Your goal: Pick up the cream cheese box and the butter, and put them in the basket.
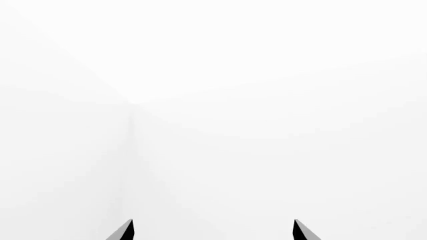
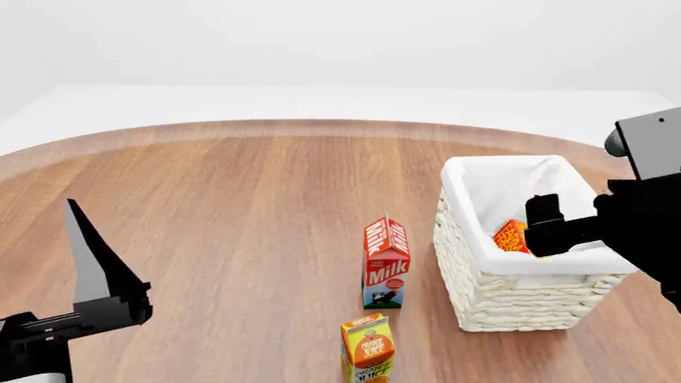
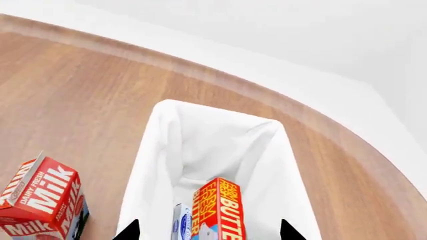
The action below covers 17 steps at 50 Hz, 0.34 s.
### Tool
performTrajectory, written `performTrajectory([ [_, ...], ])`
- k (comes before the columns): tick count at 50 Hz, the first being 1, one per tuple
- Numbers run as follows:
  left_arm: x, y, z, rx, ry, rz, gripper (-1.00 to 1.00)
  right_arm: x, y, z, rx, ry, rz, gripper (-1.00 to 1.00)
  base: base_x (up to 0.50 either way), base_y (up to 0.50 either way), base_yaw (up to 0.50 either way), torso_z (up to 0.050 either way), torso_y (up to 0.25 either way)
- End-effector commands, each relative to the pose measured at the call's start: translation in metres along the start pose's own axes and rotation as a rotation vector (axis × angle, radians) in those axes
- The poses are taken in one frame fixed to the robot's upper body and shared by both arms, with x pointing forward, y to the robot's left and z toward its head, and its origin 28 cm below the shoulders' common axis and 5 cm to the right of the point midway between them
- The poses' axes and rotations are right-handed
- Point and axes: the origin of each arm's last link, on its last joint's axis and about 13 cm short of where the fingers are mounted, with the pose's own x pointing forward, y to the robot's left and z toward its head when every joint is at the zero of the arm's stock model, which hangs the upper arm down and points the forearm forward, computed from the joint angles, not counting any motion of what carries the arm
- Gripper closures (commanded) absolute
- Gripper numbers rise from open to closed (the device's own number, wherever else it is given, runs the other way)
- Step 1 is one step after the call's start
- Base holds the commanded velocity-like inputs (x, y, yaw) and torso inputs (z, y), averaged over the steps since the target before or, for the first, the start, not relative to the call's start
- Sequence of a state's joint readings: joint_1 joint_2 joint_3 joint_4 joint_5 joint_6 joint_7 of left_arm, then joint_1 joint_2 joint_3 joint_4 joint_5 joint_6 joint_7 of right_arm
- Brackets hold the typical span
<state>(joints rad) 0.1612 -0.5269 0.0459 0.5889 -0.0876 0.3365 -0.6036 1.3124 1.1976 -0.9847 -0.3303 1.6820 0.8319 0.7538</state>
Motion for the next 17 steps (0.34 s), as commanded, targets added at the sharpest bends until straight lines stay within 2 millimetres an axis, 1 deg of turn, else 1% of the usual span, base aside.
performTrajectory([
  [1, 0.000, -0.001, 0.001, 0.001, -0.003, -0.003, -1.00, -0.041, 0.012, -0.015, -0.043, -0.062, 0.033, -1.00, 0.00, 0.00, 0.00, 0.000, 0.000],
  [6, -0.001, 0.000, 0.000, 0.001, -0.004, -0.002, -1.00, -0.060, 0.026, -0.020, -0.090, -0.109, 0.085, -1.00, 0.00, 0.00, 0.00, 0.000, 0.000],
  [11, -0.001, -0.001, 0.001, 0.002, -0.005, -0.003, -1.00, -0.070, 0.036, -0.024, -0.128, -0.153, 0.117, -1.00, 0.00, 0.00, 0.00, 0.000, 0.000],
  [17, -0.001, -0.002, 0.002, 0.008, -0.010, -0.008, -1.00, -0.084, 0.045, -0.026, -0.109, -0.242, 0.155, -1.00, 0.00, 0.00, 0.00, 0.000, 0.000],
])
